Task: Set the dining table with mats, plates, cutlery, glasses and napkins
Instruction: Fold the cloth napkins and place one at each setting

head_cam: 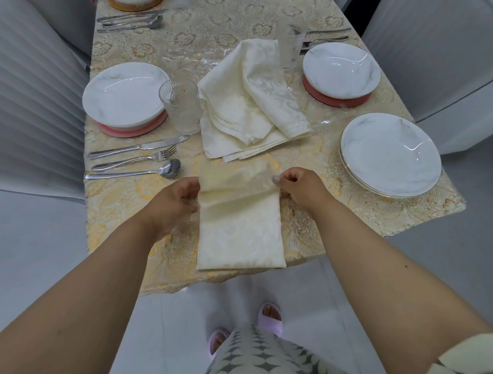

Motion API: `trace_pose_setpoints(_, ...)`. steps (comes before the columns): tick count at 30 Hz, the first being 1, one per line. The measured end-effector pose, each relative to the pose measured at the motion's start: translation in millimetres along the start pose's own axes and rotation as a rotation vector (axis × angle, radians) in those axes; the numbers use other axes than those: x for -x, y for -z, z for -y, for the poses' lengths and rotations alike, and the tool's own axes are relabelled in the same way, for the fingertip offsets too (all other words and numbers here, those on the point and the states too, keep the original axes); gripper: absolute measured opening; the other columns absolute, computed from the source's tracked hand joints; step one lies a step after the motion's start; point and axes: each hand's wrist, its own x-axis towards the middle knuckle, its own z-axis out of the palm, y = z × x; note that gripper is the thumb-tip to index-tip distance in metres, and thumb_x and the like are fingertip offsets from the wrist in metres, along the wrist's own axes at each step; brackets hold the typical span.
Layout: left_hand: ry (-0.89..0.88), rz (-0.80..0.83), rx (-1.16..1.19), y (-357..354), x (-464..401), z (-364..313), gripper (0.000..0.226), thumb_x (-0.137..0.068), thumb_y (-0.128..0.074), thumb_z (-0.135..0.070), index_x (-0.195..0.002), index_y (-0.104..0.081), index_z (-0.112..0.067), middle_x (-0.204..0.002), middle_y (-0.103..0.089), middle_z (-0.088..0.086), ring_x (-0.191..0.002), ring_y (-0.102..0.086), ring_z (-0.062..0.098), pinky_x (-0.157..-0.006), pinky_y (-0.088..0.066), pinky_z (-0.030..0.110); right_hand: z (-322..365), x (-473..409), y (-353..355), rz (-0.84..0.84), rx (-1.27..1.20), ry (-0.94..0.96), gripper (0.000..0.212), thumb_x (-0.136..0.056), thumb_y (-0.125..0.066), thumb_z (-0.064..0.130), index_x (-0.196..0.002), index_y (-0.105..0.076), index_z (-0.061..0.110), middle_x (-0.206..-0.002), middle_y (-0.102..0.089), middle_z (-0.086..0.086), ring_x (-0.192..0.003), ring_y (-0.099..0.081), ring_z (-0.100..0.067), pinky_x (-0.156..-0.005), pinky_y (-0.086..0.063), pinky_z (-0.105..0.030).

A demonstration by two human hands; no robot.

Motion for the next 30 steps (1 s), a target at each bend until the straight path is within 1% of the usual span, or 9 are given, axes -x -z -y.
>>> trace_pose_setpoints(3,0.016,-0.017,0.014,1.5,-6.1,3.9,0.063,-0.081,-0.053,0.020,-0.132,-0.051,-0.016,-0.120,-0.064,-0.002,-0.109,-0.060,0.011,-0.078,-0.051,0.023,3.2,-6.1,-5.0,-0.026,0.014,-0.026,0.024,-0.091,-0.064,0.031,-0.078,-0.061,0.012,-0.067,-0.058,-0.004,-0.055,-0.048,-0.014,-0.053,-0.041,-0.027)
trace_pose_setpoints(6,0.037,-0.169,0.103,-9.5,-13.6,0.8,0.046,-0.084,-0.068,0.003,-0.126,-0.051,-0.008,-0.112,-0.068,0.004,-0.098,-0.067,0.018,-0.075,-0.055,0.029,2.6,-9.2,-10.1,-0.048,0.036,-0.017,0.022,-0.090,-0.065,0.032,-0.076,-0.057,0.016,-0.070,-0.059,0.000,-0.065,-0.055,-0.016,-0.063,-0.044,-0.031)
trace_pose_setpoints(11,0.129,-0.431,0.105,-25.0,-27.7,-8.1,0.041,-0.077,-0.078,-0.014,-0.112,-0.059,-0.005,-0.104,-0.067,0.011,-0.086,-0.069,0.025,-0.080,-0.058,0.042,4.9,-11.3,-20.7,-0.048,0.004,-0.087,0.050,-0.083,-0.072,0.036,-0.114,-0.062,-0.002,-0.111,-0.067,-0.011,-0.100,-0.063,-0.026,-0.093,-0.050,-0.039)
trace_pose_setpoints(15,0.189,-0.264,0.284,-20.8,-19.2,-26.8,0.007,-0.087,-0.062,0.000,-0.094,-0.066,0.001,-0.086,-0.071,0.014,-0.066,-0.070,0.023,-0.063,-0.060,0.032,13.4,0.1,-11.5,0.148,-0.413,-0.211,0.028,-0.085,-0.071,0.022,-0.096,-0.066,-0.003,-0.096,-0.070,-0.014,-0.080,-0.065,-0.024,-0.061,-0.051,-0.026)
trace_pose_setpoints(20,-0.087,-0.061,0.348,-2.6,-0.1,-76.4,0.014,-0.090,-0.056,0.000,-0.101,-0.065,-0.002,-0.088,-0.075,0.003,-0.083,-0.069,0.016,-0.075,-0.056,0.025,47.3,7.1,23.3,0.176,-0.667,0.084,0.008,-0.082,-0.067,0.011,-0.084,-0.059,0.009,-0.078,-0.071,0.002,-0.076,-0.064,-0.013,-0.071,-0.050,-0.023)
trace_pose_setpoints(24,-0.342,-0.127,0.186,6.3,18.5,-104.8,0.034,-0.081,-0.072,-0.006,-0.109,-0.062,0.008,-0.102,-0.071,0.012,-0.090,-0.063,0.014,-0.091,-0.052,0.028,77.9,17.9,48.1,0.242,-0.619,0.323,0.063,-0.059,-0.085,0.026,-0.103,-0.054,-0.009,-0.099,-0.068,-0.011,-0.094,-0.062,-0.023,-0.084,-0.048,-0.029)
trace_pose_setpoints(25,-0.379,-0.127,0.139,6.8,21.9,-104.3,0.029,-0.079,-0.073,-0.004,-0.106,-0.064,0.005,-0.095,-0.072,0.005,-0.085,-0.062,0.009,-0.084,-0.051,0.022,78.3,20.3,51.6,0.262,-0.577,0.340,0.076,-0.056,-0.088,0.027,-0.107,-0.051,-0.015,-0.102,-0.065,-0.014,-0.097,-0.059,-0.024,-0.087,-0.047,-0.031)
trace_pose_setpoints(28,-0.365,-0.107,-0.028,-6.1,36.2,-87.4,0.022,-0.082,-0.066,0.008,-0.088,-0.066,-0.013,-0.060,-0.065,-0.018,-0.054,-0.053,-0.008,-0.054,-0.040,0.006,58.1,24.2,57.9,0.305,-0.384,0.323,0.035,-0.061,-0.082,0.003,-0.083,-0.056,0.002,-0.077,-0.067,0.005,-0.072,-0.062,-0.006,-0.069,-0.050,-0.017)
trace_pose_setpoints(30,-0.298,-0.082,-0.180,-17.3,41.7,-58.1,0.024,-0.081,-0.067,0.008,-0.079,-0.065,-0.015,-0.056,-0.062,-0.020,-0.053,-0.053,-0.009,-0.054,-0.040,0.008,33.8,29.3,52.1,0.320,-0.262,0.251,0.027,-0.073,-0.067,-0.015,-0.076,-0.055,0.009,-0.068,-0.064,0.009,-0.064,-0.059,-0.002,-0.063,-0.049,-0.015)
